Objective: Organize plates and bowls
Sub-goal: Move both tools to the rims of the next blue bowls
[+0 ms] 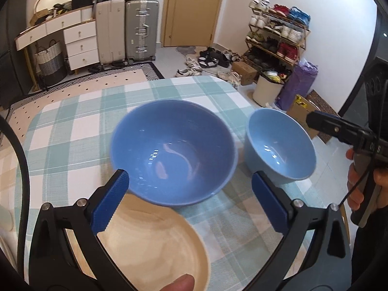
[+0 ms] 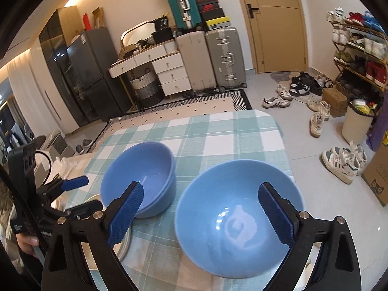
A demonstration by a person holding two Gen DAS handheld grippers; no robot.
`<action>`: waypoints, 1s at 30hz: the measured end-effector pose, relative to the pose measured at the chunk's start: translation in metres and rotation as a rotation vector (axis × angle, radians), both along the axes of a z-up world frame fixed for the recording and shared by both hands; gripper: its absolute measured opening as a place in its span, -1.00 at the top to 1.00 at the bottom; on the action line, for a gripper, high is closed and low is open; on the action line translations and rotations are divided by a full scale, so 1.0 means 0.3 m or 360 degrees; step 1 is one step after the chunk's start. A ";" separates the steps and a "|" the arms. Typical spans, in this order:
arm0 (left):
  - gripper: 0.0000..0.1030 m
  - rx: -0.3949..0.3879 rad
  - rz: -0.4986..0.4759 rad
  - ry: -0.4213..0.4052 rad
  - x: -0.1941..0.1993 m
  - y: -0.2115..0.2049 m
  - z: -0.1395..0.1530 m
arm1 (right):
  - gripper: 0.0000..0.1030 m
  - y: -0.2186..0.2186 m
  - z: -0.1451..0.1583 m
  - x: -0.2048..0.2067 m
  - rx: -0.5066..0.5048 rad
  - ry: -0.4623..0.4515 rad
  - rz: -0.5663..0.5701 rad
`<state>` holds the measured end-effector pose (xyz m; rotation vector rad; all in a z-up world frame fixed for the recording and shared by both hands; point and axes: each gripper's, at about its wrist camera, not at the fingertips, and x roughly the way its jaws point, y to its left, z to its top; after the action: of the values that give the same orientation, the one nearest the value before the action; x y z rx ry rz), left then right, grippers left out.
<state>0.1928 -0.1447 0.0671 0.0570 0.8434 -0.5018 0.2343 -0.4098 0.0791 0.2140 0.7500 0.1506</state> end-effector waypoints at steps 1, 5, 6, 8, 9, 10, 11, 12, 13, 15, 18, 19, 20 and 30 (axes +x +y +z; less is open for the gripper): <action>-0.95 -0.0003 -0.0025 0.0005 -0.013 -0.022 0.002 | -0.89 -0.018 0.000 -0.009 0.0003 0.0003 -0.0015; -0.95 0.0000 -0.0109 0.0008 -0.059 -0.116 -0.003 | -0.89 -0.090 -0.008 -0.048 0.0008 0.0016 -0.0076; -0.95 0.0007 -0.0124 0.0008 -0.069 -0.143 -0.006 | -0.89 -0.103 -0.010 -0.057 0.0010 0.0019 -0.0085; -0.95 0.0017 -0.0160 0.0017 -0.088 -0.193 -0.015 | -0.89 -0.138 -0.015 -0.081 0.0020 0.0023 -0.0113; -0.95 0.0022 -0.0178 0.0028 -0.094 -0.216 -0.022 | -0.89 -0.146 -0.018 -0.090 0.0024 0.0026 -0.0121; -0.95 0.0020 -0.0194 0.0036 -0.103 -0.241 -0.026 | -0.89 -0.165 -0.020 -0.103 0.0031 0.0029 -0.0136; -0.95 0.0016 -0.0210 0.0049 -0.110 -0.263 -0.029 | -0.89 -0.175 -0.021 -0.112 0.0034 0.0029 -0.0144; -0.95 0.0012 -0.0223 0.0064 -0.115 -0.284 -0.034 | -0.89 -0.193 -0.022 -0.125 0.0037 0.0028 -0.0156; -0.93 0.0008 -0.0236 0.0076 -0.117 -0.301 -0.040 | -0.89 -0.203 -0.023 -0.137 0.0037 0.0027 -0.0166; -0.86 -0.0005 -0.0271 0.0103 -0.123 -0.338 -0.049 | -0.89 -0.227 -0.024 -0.156 0.0035 0.0023 -0.0188; -0.78 -0.0027 -0.0305 0.0141 -0.131 -0.382 -0.061 | -0.89 -0.256 -0.027 -0.180 0.0041 0.0024 -0.0210; -0.76 -0.0045 -0.0316 0.0160 -0.132 -0.393 -0.066 | -0.89 -0.268 -0.031 -0.186 0.0047 0.0028 -0.0217; -0.74 -0.0059 -0.0325 0.0181 -0.132 -0.403 -0.072 | -0.89 -0.274 -0.035 -0.190 0.0051 0.0032 -0.0219; -0.22 -0.0111 -0.0347 0.0297 -0.091 -0.458 -0.147 | -0.85 -0.263 -0.107 -0.152 0.0041 0.0102 -0.0163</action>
<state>0.1653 -0.2821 0.0229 0.0382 1.0074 -0.7496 0.1887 -0.4887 0.0472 0.2824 0.7994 0.0566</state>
